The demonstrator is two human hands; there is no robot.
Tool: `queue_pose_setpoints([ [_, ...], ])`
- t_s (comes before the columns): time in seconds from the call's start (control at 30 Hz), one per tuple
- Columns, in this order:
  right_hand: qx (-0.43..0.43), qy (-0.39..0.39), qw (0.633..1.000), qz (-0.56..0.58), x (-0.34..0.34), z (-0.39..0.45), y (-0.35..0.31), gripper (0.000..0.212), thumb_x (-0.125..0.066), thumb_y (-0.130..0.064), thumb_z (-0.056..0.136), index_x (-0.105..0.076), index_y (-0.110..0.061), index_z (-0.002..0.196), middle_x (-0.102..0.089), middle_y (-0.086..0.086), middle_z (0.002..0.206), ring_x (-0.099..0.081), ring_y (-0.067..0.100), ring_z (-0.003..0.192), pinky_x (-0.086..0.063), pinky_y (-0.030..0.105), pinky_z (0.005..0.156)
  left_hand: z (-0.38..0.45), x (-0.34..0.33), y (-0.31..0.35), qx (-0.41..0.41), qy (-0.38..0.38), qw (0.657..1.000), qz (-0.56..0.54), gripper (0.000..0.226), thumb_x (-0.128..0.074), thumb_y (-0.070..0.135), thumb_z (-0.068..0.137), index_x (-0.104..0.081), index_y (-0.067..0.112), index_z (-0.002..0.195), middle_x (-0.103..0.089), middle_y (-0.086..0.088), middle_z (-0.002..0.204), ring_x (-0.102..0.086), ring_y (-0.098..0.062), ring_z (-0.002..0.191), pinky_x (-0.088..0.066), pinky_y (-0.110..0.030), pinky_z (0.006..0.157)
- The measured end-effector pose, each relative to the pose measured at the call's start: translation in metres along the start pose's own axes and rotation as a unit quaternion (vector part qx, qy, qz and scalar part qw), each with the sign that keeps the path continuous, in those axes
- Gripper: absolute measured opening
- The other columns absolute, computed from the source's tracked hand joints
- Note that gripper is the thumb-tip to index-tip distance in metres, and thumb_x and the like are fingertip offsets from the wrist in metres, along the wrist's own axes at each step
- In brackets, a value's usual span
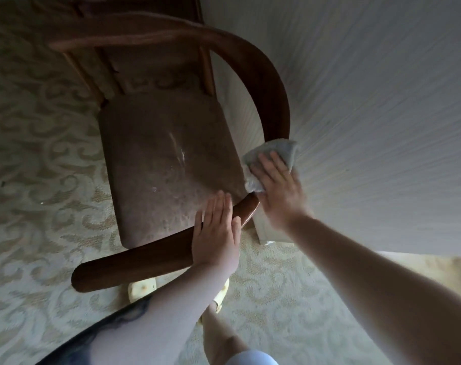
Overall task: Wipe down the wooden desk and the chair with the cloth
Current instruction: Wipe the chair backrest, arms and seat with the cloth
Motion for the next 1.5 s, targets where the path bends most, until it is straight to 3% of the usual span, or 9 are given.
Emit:
queue_pose_setpoints([
  [0.2, 0.132, -0.076, 0.987, -0.048, -0.011, 0.022, -0.021, 0.05, -0.035, -0.038, 0.097, -0.043, -0.029, 0.145, -0.027, -0.006, 0.158, -0.011, 0.015, 0.149, 0.002, 0.039, 0.117, 0.012, -0.005, 0.01, -0.012, 0.005, 1.0, 0.008, 0.063, -0.008, 0.038, 0.097, -0.037, 0.013, 0.147, -0.033, -0.004, 0.156, -0.023, -0.019, 0.146, -0.013, -0.039, 0.118],
  [0.43, -0.035, 0.048, 0.994, 0.086, -0.005, 0.012, 0.0, 0.046, -0.047, -0.023, 0.097, -0.049, -0.018, 0.142, -0.013, 0.003, 0.163, 0.003, 0.021, 0.15, -0.002, 0.045, 0.12, 0.011, -0.003, 0.011, -0.012, 0.003, 1.0, 0.001, 0.061, -0.008, 0.04, 0.099, -0.034, 0.017, 0.149, -0.027, 0.001, 0.158, -0.021, -0.016, 0.147, -0.015, -0.04, 0.119],
  [0.63, 0.008, -0.026, 0.997, -0.078, 0.017, 0.075, 0.018, 0.046, -0.033, -0.038, 0.101, -0.042, -0.03, 0.145, 0.002, 0.0, 0.164, 0.01, 0.021, 0.15, 0.008, 0.046, 0.118, 0.015, -0.001, 0.014, -0.043, -0.034, 0.998, 0.012, 0.071, 0.008, 0.046, 0.089, -0.006, 0.023, 0.155, 0.004, 0.009, 0.162, 0.007, -0.008, 0.148, 0.004, -0.032, 0.12],
  [0.77, -0.102, 0.035, 0.989, 0.096, 0.025, 0.063, 0.04, 0.044, -0.038, -0.033, 0.103, -0.042, -0.03, 0.146, 0.017, -0.004, 0.162, 0.017, 0.025, 0.148, -0.016, 0.043, 0.118, 0.019, 0.001, 0.01, -0.08, -0.032, 0.996, 0.027, 0.069, 0.002, 0.05, 0.094, -0.015, 0.022, 0.155, -0.006, 0.004, 0.162, 0.0, -0.012, 0.149, -0.002, -0.035, 0.121],
  [0.87, -0.141, 0.08, 0.971, 0.178, -0.004, 0.003, -0.004, 0.048, -0.035, -0.025, 0.096, -0.052, -0.023, 0.14, 0.005, 0.005, 0.164, 0.01, 0.032, 0.149, -0.032, 0.051, 0.112, 0.018, 0.002, 0.004, -0.088, -0.02, 0.995, 0.049, 0.06, -0.021, 0.042, 0.098, -0.039, 0.012, 0.146, -0.036, -0.006, 0.154, -0.027, -0.021, 0.145, -0.019, -0.041, 0.117],
  [0.97, -0.051, 0.035, 0.993, 0.104, -0.022, -0.011, -0.044, 0.048, -0.036, -0.032, 0.091, -0.062, -0.017, 0.129, -0.023, 0.012, 0.159, -0.007, 0.028, 0.149, -0.014, 0.057, 0.117, 0.016, 0.001, 0.005, -0.095, -0.017, 0.993, 0.075, 0.055, -0.031, 0.034, 0.091, -0.054, 0.004, 0.131, -0.057, -0.012, 0.136, -0.043, -0.027, 0.136, -0.025, -0.042, 0.112],
  [1.13, -0.054, -0.01, 0.997, -0.059, 0.011, 0.058, 0.028, 0.043, -0.038, -0.037, 0.099, -0.052, -0.027, 0.138, -0.004, 0.003, 0.164, 0.01, 0.022, 0.15, 0.007, 0.055, 0.117, 0.016, -0.001, 0.0, -0.065, -0.049, 0.995, 0.049, 0.073, 0.004, 0.056, 0.092, -0.015, 0.023, 0.154, -0.01, 0.004, 0.162, -0.006, -0.014, 0.149, -0.005, -0.037, 0.121],
  [1.27, -0.036, 0.055, 0.994, 0.087, -0.006, -0.017, -0.023, 0.047, -0.037, -0.032, 0.093, -0.06, -0.02, 0.132, -0.035, 0.008, 0.154, -0.015, 0.026, 0.149, -0.02, 0.059, 0.115, 0.0, 0.01, -0.026, -0.048, -0.036, 0.996, 0.059, 0.067, -0.011, 0.05, 0.097, -0.036, 0.015, 0.148, -0.033, -0.004, 0.155, -0.028, -0.021, 0.145, -0.016, -0.039, 0.118],
  [1.5, 0.1, -0.053, 0.993, 0.045, -0.04, -0.064, -0.1, 0.055, -0.027, -0.036, 0.096, -0.036, -0.031, 0.149, -0.032, -0.004, 0.157, -0.017, 0.014, 0.148, 0.001, 0.04, 0.12, -0.042, 0.027, -0.088, -0.004, -0.037, 0.994, 0.102, 0.064, -0.015, 0.044, 0.095, -0.035, 0.015, 0.148, -0.032, -0.001, 0.155, -0.024, -0.018, 0.146, -0.016, -0.041, 0.117],
])
Point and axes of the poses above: each hand's wrist, its own z-axis towards the middle knuckle, its own x-axis out of the back of the hand, y = z × x, the point moved 9 cm from there along z, towards the middle knuckle
